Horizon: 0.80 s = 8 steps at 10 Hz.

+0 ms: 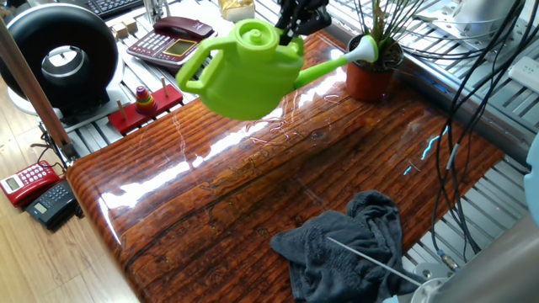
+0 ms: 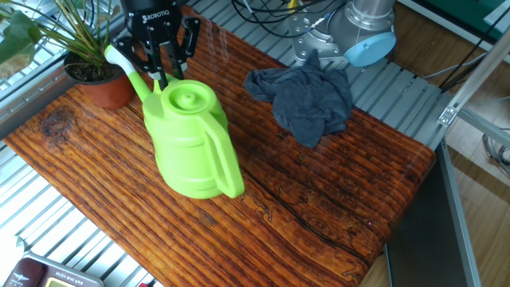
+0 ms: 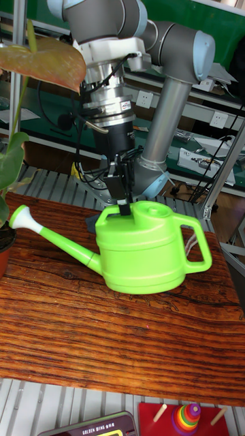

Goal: Water the plant

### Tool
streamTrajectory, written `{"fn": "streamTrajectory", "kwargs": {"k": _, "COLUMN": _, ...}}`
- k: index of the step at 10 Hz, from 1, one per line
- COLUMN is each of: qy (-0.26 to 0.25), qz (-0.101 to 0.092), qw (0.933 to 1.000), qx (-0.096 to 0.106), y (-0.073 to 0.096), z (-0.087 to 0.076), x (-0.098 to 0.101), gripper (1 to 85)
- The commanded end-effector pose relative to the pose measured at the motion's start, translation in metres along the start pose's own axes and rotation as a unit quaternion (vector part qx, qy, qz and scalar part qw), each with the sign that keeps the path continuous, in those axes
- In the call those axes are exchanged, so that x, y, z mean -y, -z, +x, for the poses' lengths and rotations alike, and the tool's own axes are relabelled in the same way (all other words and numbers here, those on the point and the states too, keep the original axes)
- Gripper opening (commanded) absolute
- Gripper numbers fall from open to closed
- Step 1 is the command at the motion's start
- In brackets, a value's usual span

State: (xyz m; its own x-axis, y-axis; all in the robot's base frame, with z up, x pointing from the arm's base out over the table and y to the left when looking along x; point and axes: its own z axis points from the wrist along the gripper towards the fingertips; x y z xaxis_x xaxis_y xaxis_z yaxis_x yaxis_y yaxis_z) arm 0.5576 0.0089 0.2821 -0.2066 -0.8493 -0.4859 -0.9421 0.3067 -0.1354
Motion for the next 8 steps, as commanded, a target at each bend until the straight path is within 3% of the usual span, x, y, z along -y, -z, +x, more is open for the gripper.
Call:
{"fn": "streamTrajectory", "kwargs": {"k": 1, "qy": 0.002, "qz": 0.009, "qw": 0.9999, "qx": 0.007, "y": 0.004, "z": -0.007, "x": 0.005, "gripper": 1.0}}
{"fn": "streamTrajectory", "kwargs": {"k": 4, "qy": 0.022, "qz": 0.004, "qw": 0.9997, "qx": 0.010, "y": 0.000, "z": -0.006, "x": 0.003, "gripper": 1.0}}
{"fn": "streamTrajectory", "kwargs": {"k": 8, "qy": 0.054, "qz": -0.037, "qw": 0.9979, "qx": -0.002, "y": -0.001, "z": 0.000, "x": -0.019, "gripper": 1.0}}
